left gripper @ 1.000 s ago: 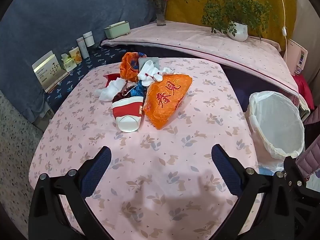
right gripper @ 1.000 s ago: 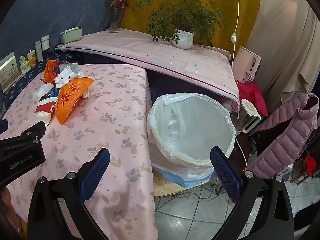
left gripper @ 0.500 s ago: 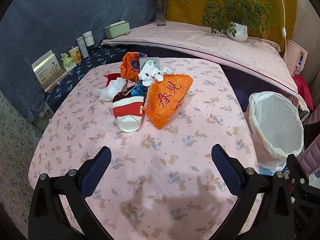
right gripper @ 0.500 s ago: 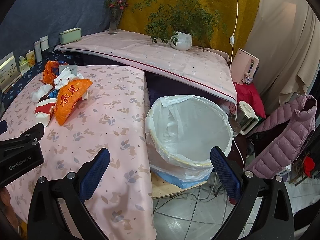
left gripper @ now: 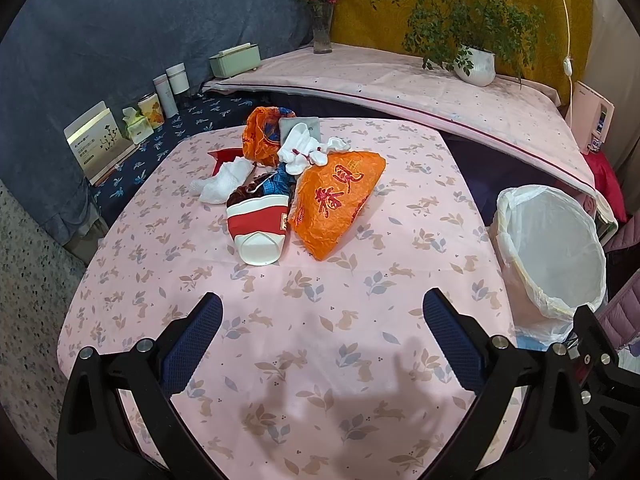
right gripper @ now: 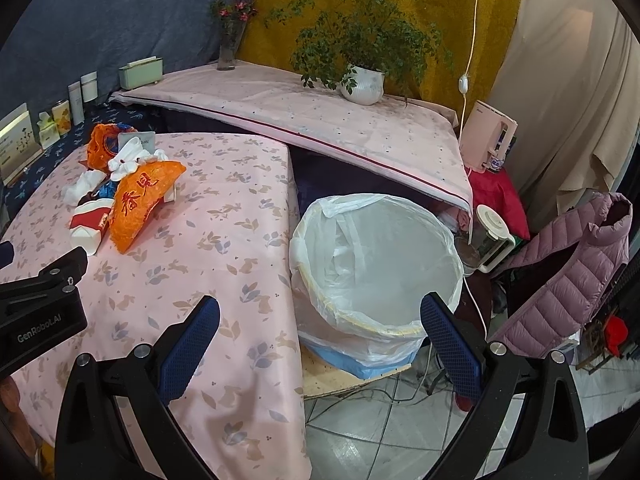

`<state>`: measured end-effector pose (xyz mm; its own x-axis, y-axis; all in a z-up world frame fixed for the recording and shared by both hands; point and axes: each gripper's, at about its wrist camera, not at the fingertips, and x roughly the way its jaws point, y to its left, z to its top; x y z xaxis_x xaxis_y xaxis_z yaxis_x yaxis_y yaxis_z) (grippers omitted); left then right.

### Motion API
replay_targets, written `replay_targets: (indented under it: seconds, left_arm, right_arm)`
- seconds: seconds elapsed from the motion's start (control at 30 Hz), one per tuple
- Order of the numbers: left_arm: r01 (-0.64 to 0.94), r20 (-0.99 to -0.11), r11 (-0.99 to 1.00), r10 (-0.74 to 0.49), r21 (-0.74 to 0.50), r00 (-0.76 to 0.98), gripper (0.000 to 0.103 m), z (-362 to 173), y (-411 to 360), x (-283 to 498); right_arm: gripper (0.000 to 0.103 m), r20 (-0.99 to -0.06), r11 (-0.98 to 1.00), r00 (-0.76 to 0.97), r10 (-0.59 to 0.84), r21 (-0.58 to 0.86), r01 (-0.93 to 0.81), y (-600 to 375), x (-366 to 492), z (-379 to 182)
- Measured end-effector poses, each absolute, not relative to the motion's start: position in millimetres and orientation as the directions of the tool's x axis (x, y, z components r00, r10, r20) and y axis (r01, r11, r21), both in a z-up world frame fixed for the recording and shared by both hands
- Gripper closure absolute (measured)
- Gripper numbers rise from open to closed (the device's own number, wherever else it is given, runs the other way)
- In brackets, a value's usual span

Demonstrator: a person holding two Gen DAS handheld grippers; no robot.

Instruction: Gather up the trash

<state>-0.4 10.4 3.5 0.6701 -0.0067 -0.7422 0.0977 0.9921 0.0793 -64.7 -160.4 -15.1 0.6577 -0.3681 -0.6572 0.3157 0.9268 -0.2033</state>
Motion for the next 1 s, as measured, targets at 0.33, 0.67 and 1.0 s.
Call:
replay_targets:
  seconds: [0.33,0.67,1.0]
  left_arm:
    - [0.100,-0.740,0.992,-0.005,0.083,0.672,0.007,5.5,9.6,-0.4]
    - [0.100,-0.741,0.991,-0.005,0.084,0.672,0.007,5.3,9.3,-0.3]
    - [0.101,-0.742,0.991,-0.007,0.082,0.670,0.007,3.6,8.9,-0.4]
  right_arm:
    - [0.007,-0.656,0.927,0.658,-0.370,-0.207,0.314,-159.8,-62.6,-13.5]
    - [0.007,-0.657,0.926,0.656,-0.371,-0.207,0.316,-159.3,-62.8,-16.7]
    - [0.007,-0.657,0.926,0.656,-0.371,-0.207,0.317,-159.3,-63.2,-17.1]
